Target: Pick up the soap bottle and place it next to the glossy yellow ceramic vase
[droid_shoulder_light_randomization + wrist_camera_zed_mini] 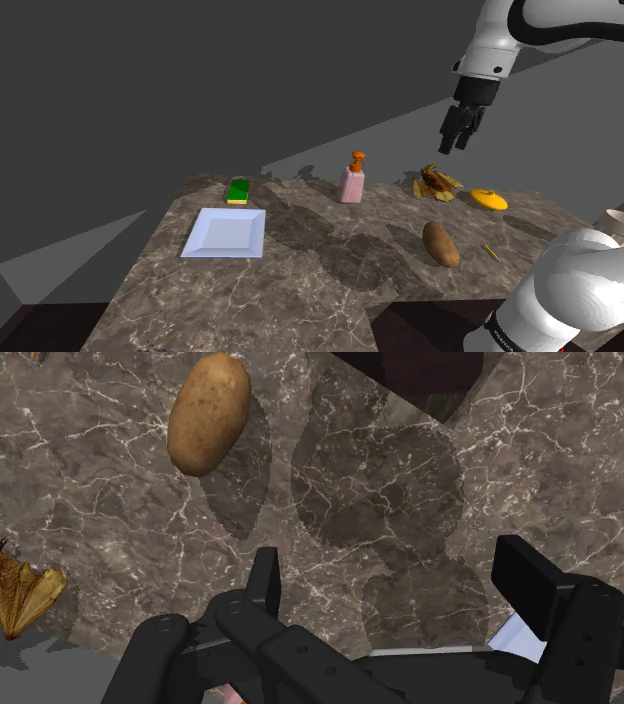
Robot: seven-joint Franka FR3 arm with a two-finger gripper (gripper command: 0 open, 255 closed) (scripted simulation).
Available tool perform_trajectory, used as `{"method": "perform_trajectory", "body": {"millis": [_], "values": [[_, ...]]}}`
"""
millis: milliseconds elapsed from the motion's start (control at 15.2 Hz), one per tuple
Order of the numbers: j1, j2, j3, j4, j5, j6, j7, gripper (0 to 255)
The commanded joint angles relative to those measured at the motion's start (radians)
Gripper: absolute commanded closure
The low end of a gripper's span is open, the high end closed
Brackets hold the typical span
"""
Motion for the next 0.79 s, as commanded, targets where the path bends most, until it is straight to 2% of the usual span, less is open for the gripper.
{"method": "perform_trajectory", "body": {"millis": [0, 726], "values": [[0.000, 0.000, 0.000, 0.000, 0.000, 0.000, 0.000, 0], [-0.027, 0.274, -0.047, -0.017, -0.015, 0.379, -0.024, 0]]}}
